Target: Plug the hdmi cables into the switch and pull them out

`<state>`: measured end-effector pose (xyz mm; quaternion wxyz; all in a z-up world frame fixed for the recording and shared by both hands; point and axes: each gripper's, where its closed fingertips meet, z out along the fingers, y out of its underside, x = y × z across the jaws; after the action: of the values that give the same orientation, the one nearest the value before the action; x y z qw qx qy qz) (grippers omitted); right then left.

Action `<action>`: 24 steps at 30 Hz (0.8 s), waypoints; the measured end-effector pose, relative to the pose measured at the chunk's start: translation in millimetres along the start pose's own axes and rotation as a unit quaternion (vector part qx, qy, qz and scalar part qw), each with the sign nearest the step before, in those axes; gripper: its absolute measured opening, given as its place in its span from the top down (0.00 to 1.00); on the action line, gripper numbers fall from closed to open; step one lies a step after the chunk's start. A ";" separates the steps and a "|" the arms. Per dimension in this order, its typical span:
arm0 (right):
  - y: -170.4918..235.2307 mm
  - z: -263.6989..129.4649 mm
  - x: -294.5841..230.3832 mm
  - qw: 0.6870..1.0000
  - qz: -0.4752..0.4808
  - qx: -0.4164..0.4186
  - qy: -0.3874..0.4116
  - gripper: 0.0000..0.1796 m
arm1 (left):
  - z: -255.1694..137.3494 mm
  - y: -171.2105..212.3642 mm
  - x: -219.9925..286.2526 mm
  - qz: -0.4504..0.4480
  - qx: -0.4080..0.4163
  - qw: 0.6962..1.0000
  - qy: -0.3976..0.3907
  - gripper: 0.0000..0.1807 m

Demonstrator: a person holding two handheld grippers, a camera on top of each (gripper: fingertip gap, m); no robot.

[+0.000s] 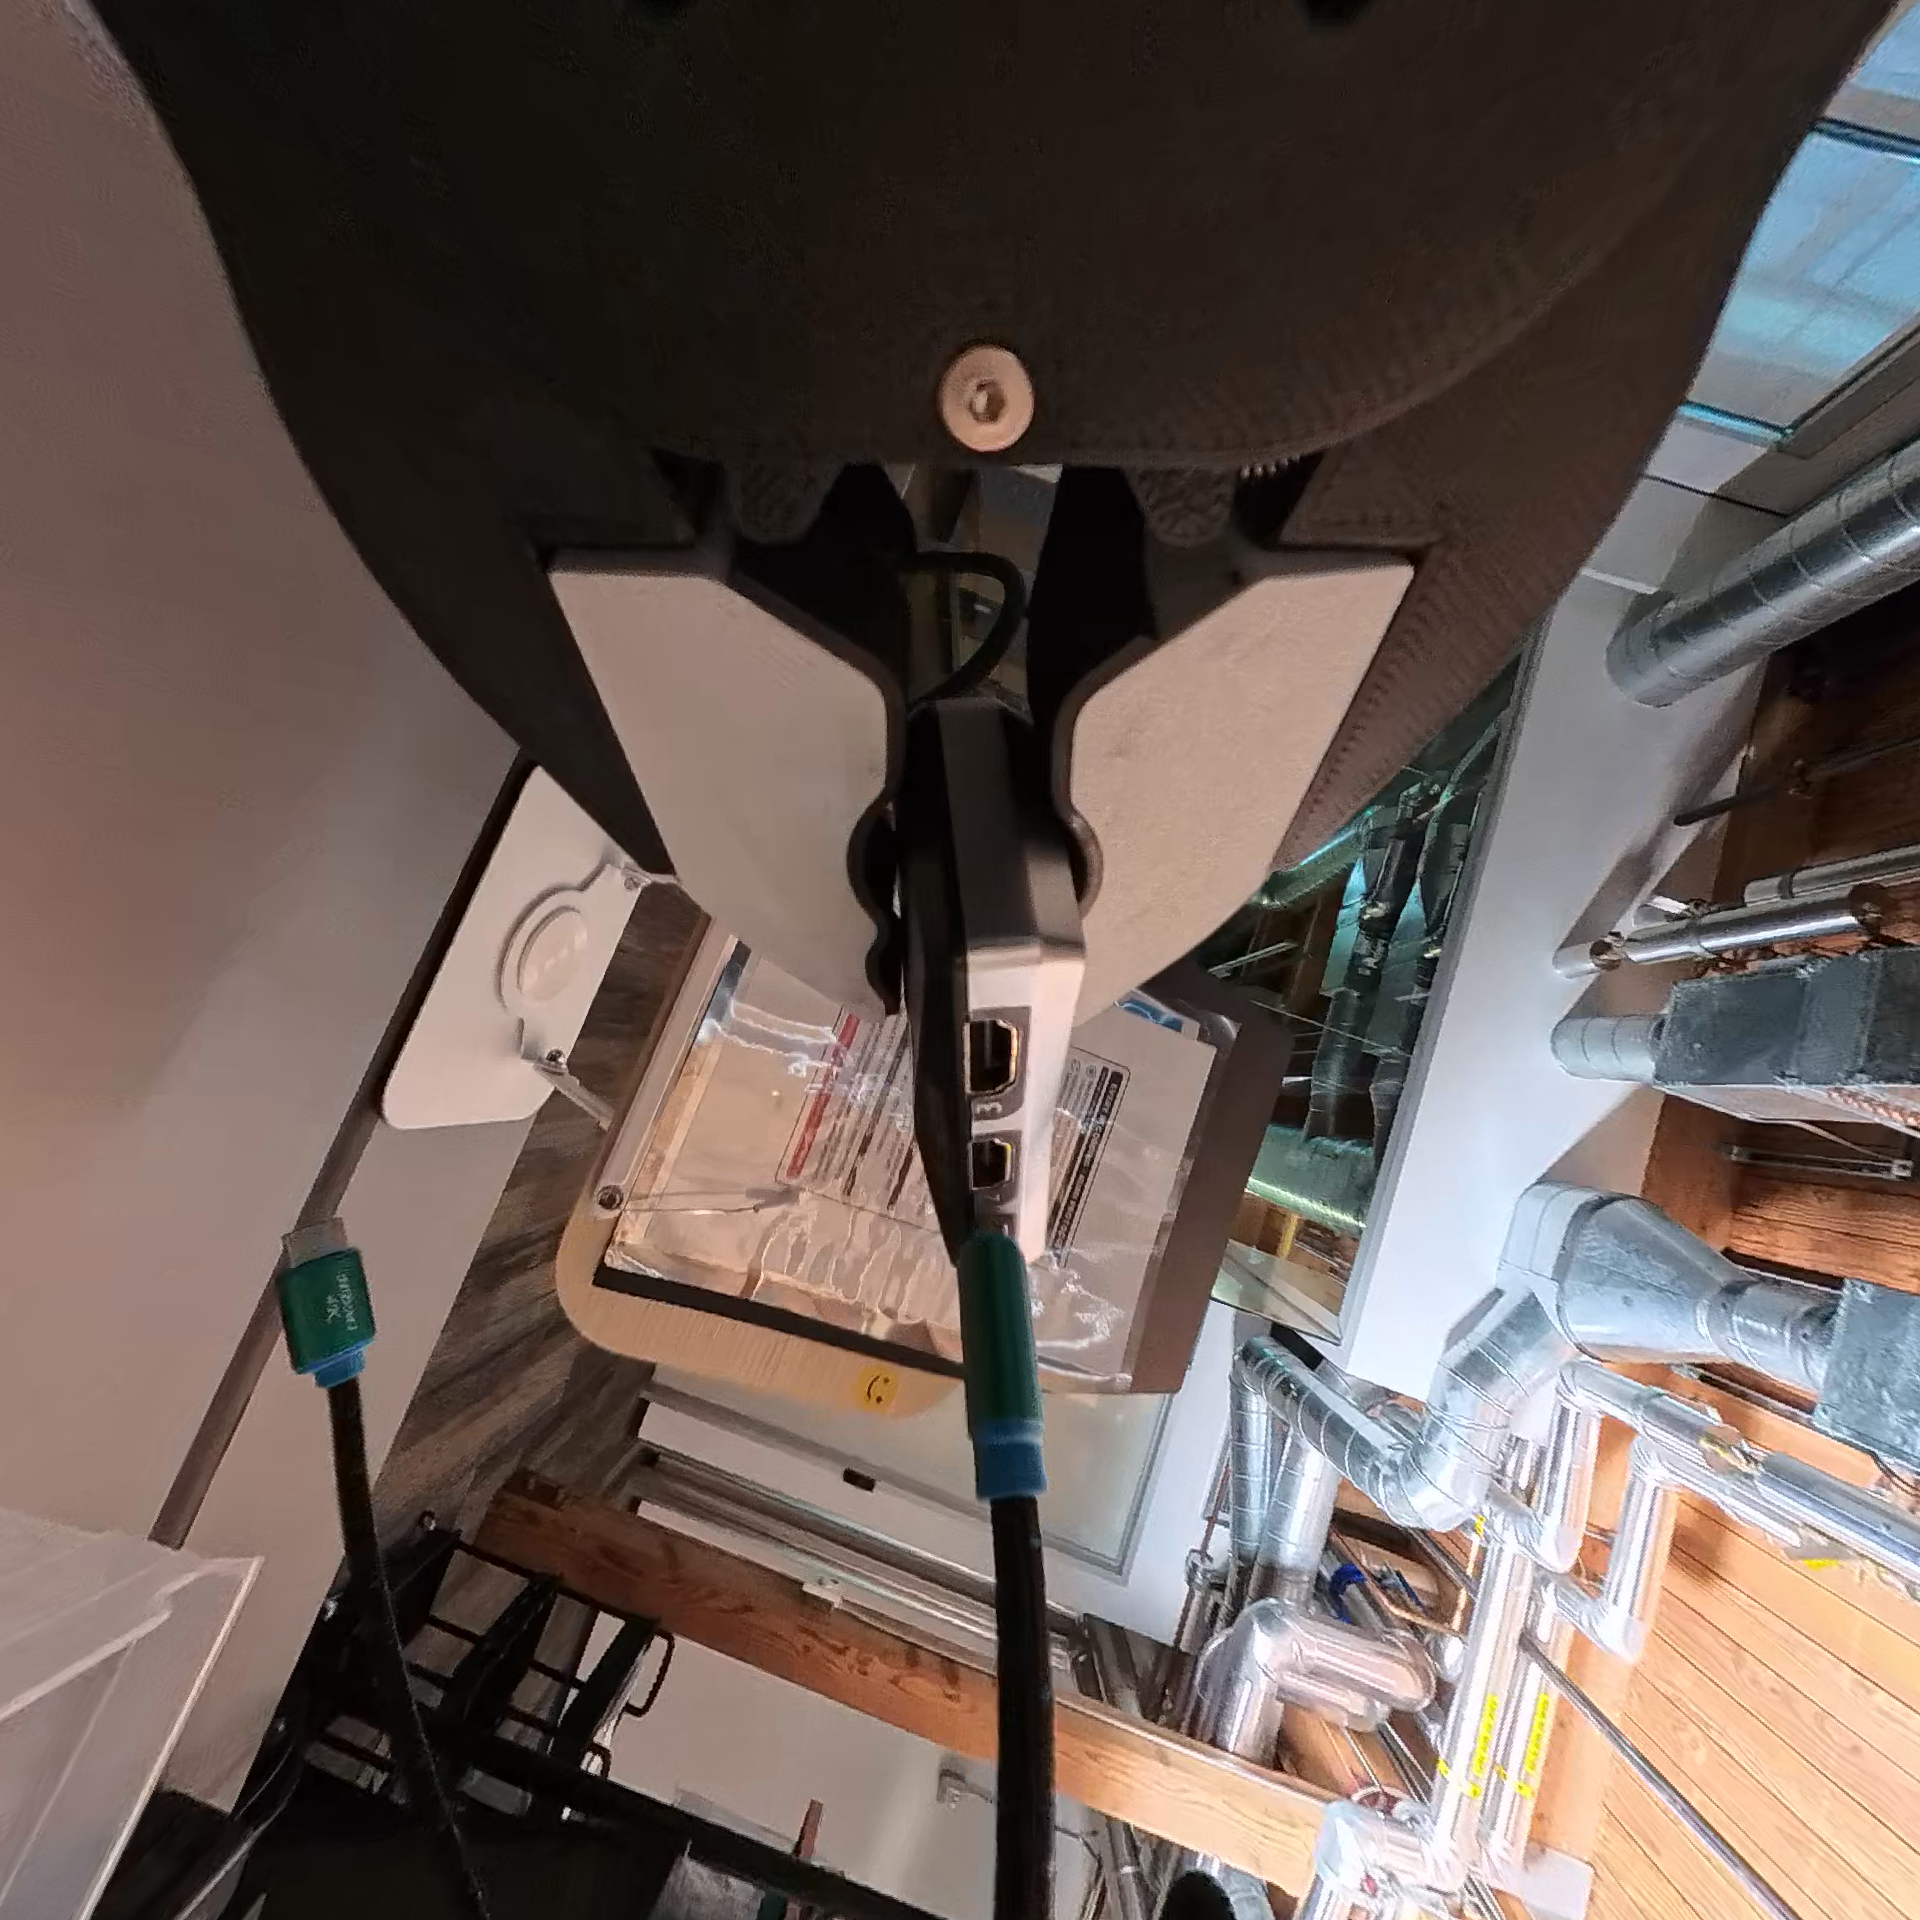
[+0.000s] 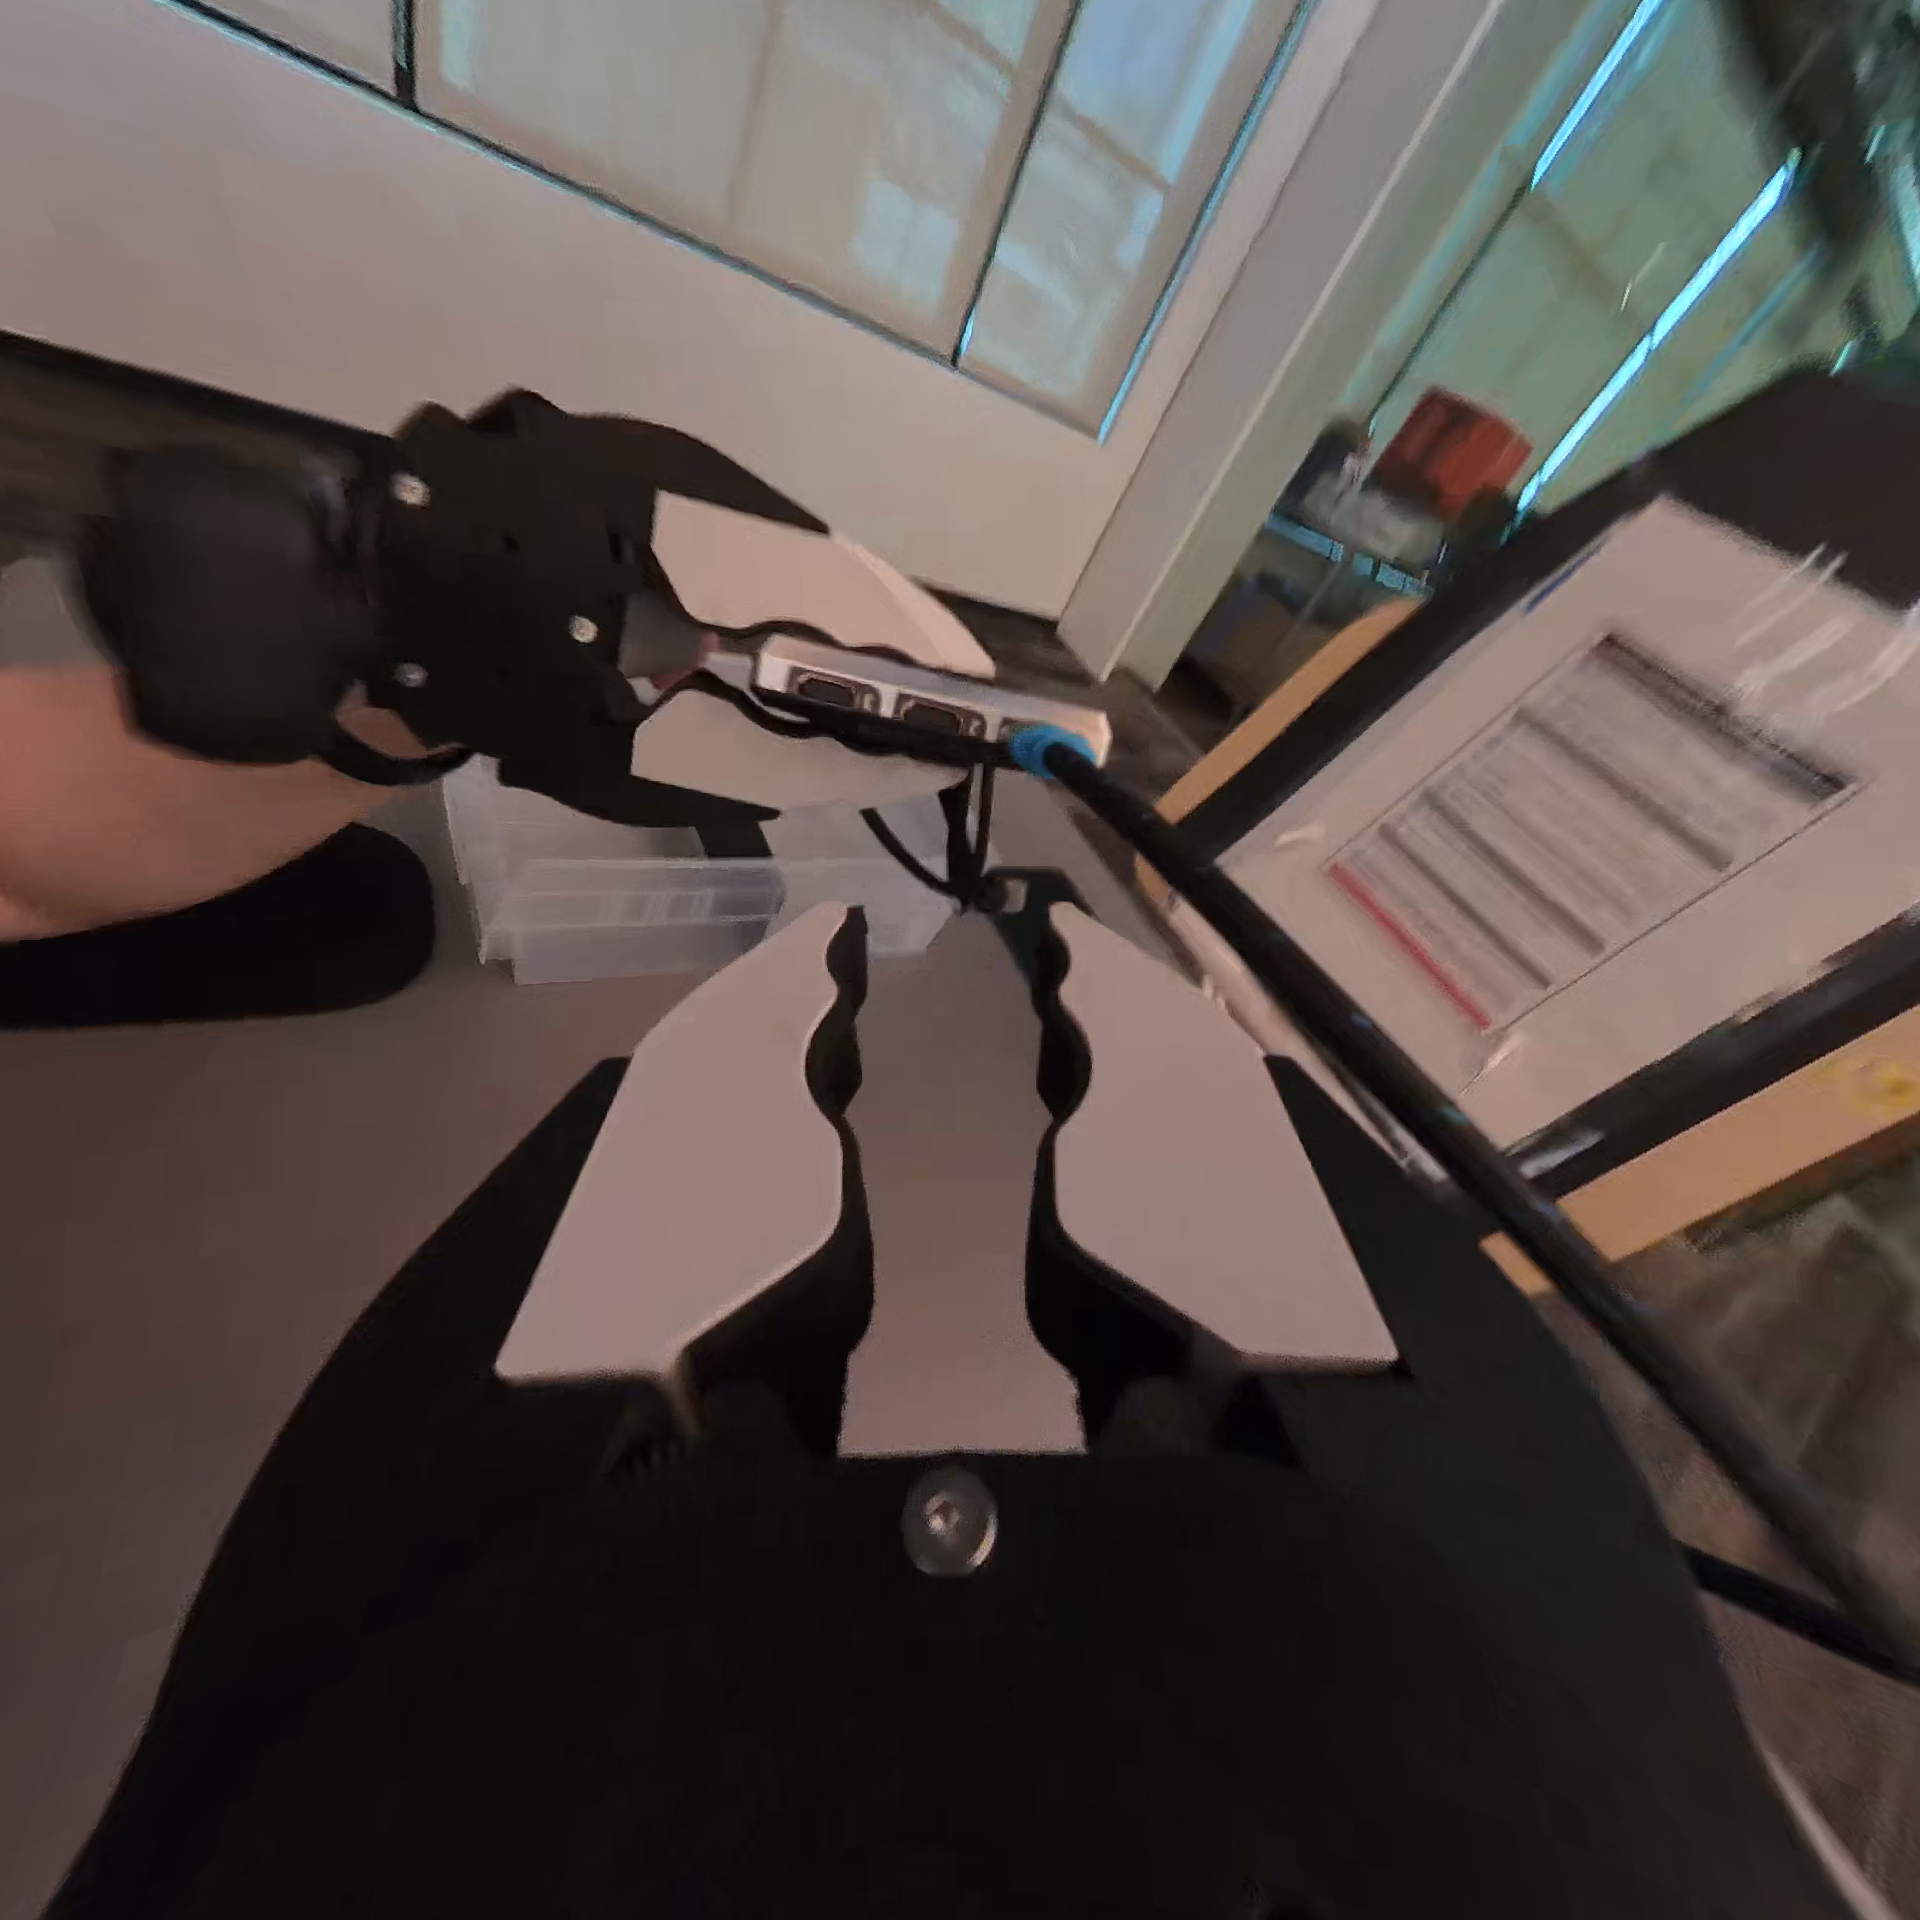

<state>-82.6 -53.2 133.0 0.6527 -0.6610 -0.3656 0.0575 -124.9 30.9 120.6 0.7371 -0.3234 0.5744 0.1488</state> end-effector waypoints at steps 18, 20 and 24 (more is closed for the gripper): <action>18.6 31.6 21.8 0.994 0.084 0.049 0.047 0.89 | 5.9 -20.1 28.5 0.030 0.021 0.999 0.012 0.88; 14.8 31.5 21.7 0.994 0.067 0.066 0.057 0.88 | 4.7 -20.7 26.0 0.032 0.022 0.999 0.008 0.88; 11.1 32.4 20.1 0.992 0.075 0.083 0.054 0.87 | 3.6 -22.3 27.6 0.030 0.026 0.999 0.015 0.88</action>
<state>-81.4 -14.1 126.4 0.7183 -0.6319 -0.2732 0.1001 -100.9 12.4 101.8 0.7315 -0.2887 0.5990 0.1510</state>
